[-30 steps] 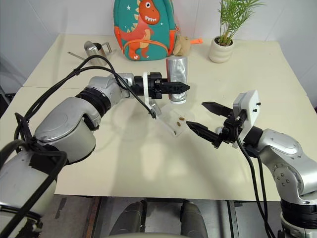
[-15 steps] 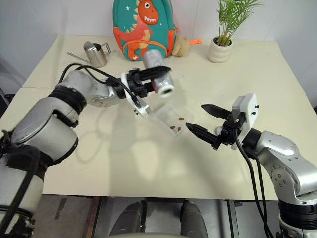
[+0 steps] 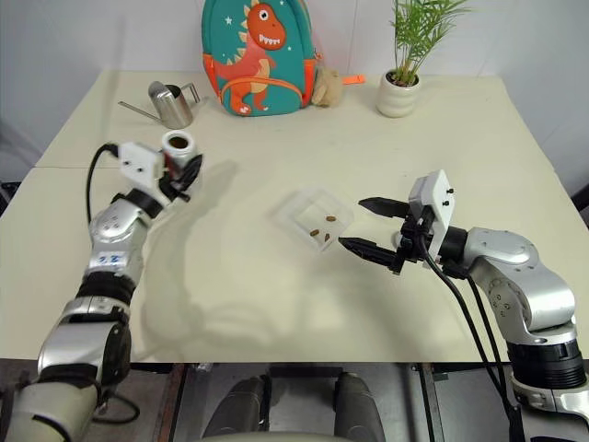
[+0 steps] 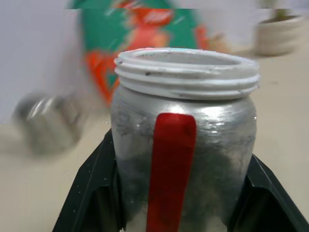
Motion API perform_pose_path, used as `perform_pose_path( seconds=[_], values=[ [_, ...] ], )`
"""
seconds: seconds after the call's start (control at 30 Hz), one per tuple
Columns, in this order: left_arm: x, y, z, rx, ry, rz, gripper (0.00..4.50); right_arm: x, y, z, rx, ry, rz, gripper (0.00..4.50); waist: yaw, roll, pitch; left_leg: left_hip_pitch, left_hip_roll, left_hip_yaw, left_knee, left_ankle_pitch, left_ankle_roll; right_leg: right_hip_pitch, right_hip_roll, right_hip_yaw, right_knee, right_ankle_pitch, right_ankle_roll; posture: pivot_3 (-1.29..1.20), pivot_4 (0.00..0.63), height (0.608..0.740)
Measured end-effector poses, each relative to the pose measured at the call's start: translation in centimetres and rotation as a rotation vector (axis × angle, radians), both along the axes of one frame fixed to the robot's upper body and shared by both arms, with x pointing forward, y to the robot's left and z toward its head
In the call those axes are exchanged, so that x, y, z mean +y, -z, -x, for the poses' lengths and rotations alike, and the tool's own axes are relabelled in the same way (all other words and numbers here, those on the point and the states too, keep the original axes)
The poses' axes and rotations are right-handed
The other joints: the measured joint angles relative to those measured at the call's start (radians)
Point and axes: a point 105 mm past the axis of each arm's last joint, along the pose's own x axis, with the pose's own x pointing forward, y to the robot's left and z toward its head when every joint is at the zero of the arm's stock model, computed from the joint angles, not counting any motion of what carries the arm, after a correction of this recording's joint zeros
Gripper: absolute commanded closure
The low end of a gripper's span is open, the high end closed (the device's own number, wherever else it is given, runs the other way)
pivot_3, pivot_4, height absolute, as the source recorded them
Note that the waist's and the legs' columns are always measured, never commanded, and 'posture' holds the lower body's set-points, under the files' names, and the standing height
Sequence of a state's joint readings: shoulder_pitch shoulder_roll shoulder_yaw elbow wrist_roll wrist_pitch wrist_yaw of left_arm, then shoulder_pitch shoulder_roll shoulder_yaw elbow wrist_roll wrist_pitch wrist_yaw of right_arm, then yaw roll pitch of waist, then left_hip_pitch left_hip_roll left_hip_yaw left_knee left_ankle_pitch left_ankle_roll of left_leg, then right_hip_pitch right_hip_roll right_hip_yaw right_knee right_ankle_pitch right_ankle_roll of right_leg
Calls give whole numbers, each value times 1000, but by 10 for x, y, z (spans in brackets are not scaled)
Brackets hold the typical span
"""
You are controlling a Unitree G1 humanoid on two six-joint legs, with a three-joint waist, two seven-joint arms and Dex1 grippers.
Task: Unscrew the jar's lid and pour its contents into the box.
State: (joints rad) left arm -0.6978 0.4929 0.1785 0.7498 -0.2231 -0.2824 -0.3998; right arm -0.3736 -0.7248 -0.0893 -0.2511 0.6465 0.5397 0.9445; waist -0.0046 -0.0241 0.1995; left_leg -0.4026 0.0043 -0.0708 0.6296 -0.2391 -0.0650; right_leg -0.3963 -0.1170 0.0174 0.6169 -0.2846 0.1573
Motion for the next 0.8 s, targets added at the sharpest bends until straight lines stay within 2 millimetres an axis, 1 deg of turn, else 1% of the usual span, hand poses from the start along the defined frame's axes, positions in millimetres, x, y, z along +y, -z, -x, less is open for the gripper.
perform_pose_path(
  seconds=[0.07, 0.13, 0.23, 0.3, 0.33, 0.43, 0.5, 0.57, 0.67, 0.73, 0.8],
  values=[
    [13, 12, 9, 43, -39, 48, 2548, 1, 1, -1, 4, -7, 5, 34, 1, 0, 0, 1, 0, 0, 0, 0, 0, 0, 0, 0, 2, 0, -1, 0, 150, 740],
    [24, 23, 14, 83, -88, 72, 2548, 2, 2, -2, 1, -12, 7, 34, 2, -1, 0, 1, 0, 0, 0, 1, 0, 0, 0, 0, 1, 1, -2, 0, 150, 740],
    [35, 27, 20, 88, -131, 99, 2548, 7, 4, -2, 3, -30, 15, 34, 4, -3, -2, 5, 0, 0, 0, 1, 0, 2, 0, 0, -1, 1, -2, 0, 150, 740],
    [38, 29, 24, 101, -111, 153, 1768, 8, 5, -2, 7, -36, 15, 0, 3, -3, -2, 7, 0, 0, 0, 1, 0, 5, 0, 1, -1, 2, -3, 0, 150, 740],
    [38, 31, 26, 108, -97, 166, 1526, 8, 5, -2, 7, -36, 15, 0, 3, -3, -2, 8, 0, 0, -1, 1, 0, 5, 0, 1, -1, 2, -3, 0, 150, 740],
    [36, 42, 30, 149, -72, 176, 577, 8, 5, -2, 7, -36, 15, 0, 3, -3, -2, 9, 0, 0, -1, 1, 0, 5, 1, 1, -1, 1, -3, 0, 150, 740],
    [34, 42, 31, 150, -54, 170, 8, 8, 5, -2, 7, -36, 15, 0, 3, -3, -2, 9, 1, 0, -2, 1, -1, 5, 1, 1, -1, 1, -4, 0, 150, 740],
    [31, 34, 34, 128, -27, 143, 8, 8, 5, -2, 7, -36, 12, 0, 3, -3, -2, 9, 1, 0, -2, 1, -1, 5, 1, 1, -2, 1, -4, 0, 150, 740],
    [36, 29, 49, 123, 16, 53, 8, 7, 9, 0, 18, -31, 7, 0, -2, -3, -2, 10, 1, 2, -5, 1, -1, 5, 1, 3, -5, 1, -4, 0, 150, 740],
    [40, 32, 61, 142, 53, -16, 8, 6, 10, 1, 21, -26, 5, 0, -5, -3, -2, 10, 2, 3, -7, 1, -1, 4, 1, 3, -6, 1, -4, 0, 150, 740],
    [45, 39, 75, 181, 92, -83, 8, 4, 8, 2, 10, -21, 2, 0, -5, -3, -2, 11, 3, 4, -9, 0, -1, 4, 2, 3, -6, 0, -5, 0, 150, 740]
  ],
)
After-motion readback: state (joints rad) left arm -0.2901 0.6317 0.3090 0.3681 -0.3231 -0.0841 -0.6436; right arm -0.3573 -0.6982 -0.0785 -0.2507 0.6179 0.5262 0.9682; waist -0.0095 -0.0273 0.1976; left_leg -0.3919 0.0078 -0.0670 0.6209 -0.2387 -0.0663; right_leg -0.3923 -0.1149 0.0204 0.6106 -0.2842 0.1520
